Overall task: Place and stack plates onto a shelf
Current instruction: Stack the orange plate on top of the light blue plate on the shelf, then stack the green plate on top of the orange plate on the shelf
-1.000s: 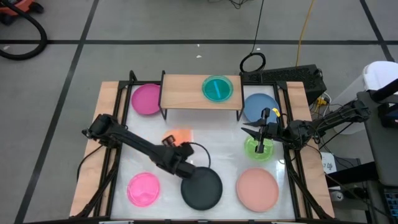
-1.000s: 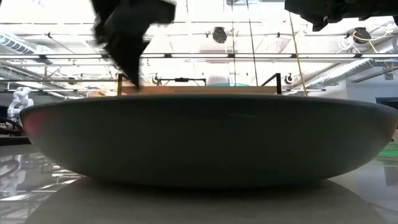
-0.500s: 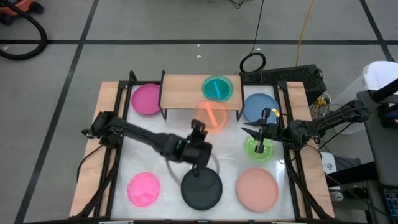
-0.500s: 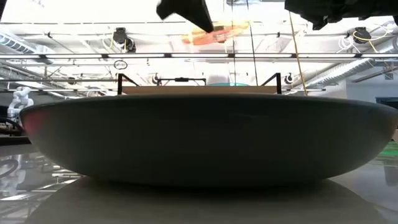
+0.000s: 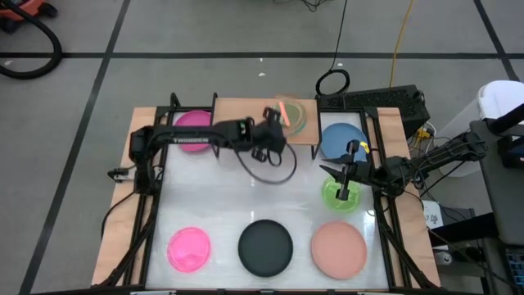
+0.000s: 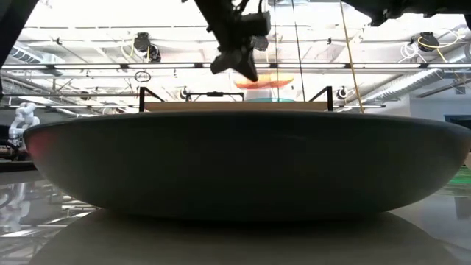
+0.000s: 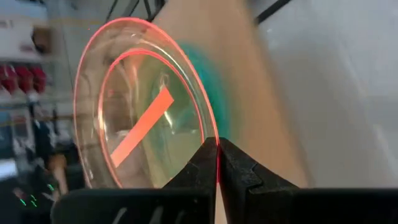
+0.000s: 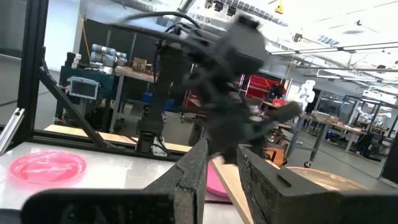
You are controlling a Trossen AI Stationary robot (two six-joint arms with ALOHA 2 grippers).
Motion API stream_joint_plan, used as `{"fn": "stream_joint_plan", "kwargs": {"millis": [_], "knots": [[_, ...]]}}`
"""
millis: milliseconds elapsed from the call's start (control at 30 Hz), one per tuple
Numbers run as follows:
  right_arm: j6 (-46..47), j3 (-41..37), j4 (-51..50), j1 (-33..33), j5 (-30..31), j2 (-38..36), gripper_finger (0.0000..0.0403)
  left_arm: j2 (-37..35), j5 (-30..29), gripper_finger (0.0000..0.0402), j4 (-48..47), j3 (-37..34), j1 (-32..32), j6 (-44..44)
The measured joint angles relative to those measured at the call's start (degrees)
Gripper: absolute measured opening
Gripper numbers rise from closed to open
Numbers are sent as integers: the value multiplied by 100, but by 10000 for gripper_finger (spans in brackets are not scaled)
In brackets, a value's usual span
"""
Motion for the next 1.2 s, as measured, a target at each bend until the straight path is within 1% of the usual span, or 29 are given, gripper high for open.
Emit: {"fn": "stream_joint_plan", "kwargs": {"millis": [100, 233, 367, 433, 600, 733, 800, 900, 967, 1033, 1067, 1100, 1133, 1200], "knots": [[-66, 0, 1, 0, 0, 0, 71, 0, 327, 8, 0, 0, 261, -211], [-88, 0, -2, 0, 0, 0, 71, 0, 843, 9, 21, 0, 432, -380], [-88, 0, -4, 0, 0, 0, 71, 0, 924, 13, 187, 0, 442, -509], [-88, 0, -7, 0, 0, 0, 71, 0, 924, 26, 270, 0, 422, -539], [-88, 0, -9, 0, -1, 0, 71, 0, 921, 76, 309, 0, 412, -745], [-88, 0, -13, 0, -1, 0, 71, 0, 891, 99, 309, 0, 412, -813], [-88, 0, -26, 0, 0, 0, 71, 0, 687, 102, 307, 0, 391, -837], [-86, 0, -96, 0, -1, 0, 71, -161, -43, 103, 43, -9, 312, -839], [-86, 0, -191, 0, 12, 1, 71, -406, -535, 104, 35, -9, 217, -825], [-68, 0, -305, 0, 22, 2, 71, -704, -685, 104, -109, -9, 87, -956], [-31, 0, -355, 0, 46, 0, 71, -899, -637, 104, -87, -3, 15, -1096], [38, 0, -396, 0, 133, 6, 71, -1108, -462, 104, -165, -2, -49, -1297], [146, 0, -408, 0, 174, 9, 71, -1290, -221, 104, -233, -2, -102, -1502], [405, 0, -427, 1, 173, -10, 71, -1683, 462, 104, -282, 0, -157, -1758]]}}
